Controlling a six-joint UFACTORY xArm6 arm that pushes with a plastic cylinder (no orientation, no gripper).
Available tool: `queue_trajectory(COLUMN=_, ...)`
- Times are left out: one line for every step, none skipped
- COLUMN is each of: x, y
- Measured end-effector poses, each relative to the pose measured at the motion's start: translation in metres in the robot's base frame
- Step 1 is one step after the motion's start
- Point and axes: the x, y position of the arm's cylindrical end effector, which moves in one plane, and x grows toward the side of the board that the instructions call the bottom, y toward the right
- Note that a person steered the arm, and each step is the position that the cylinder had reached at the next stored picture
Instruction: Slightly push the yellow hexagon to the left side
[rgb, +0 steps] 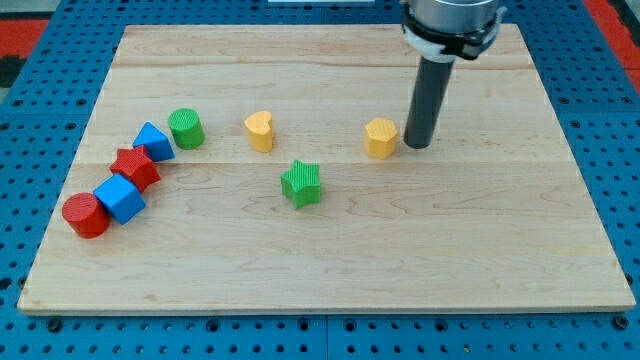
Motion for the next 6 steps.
queue_trajectory(x=-0.009, y=-0.033)
queue_trajectory(x=-0.015, y=-0.060)
queue_trajectory(x=-0.011, y=-0.062)
queue_trajectory(x=0.018, y=-0.047)
queue_trajectory(x=0.003, y=-0.049)
queue_trajectory(x=-0.016, y=-0.057)
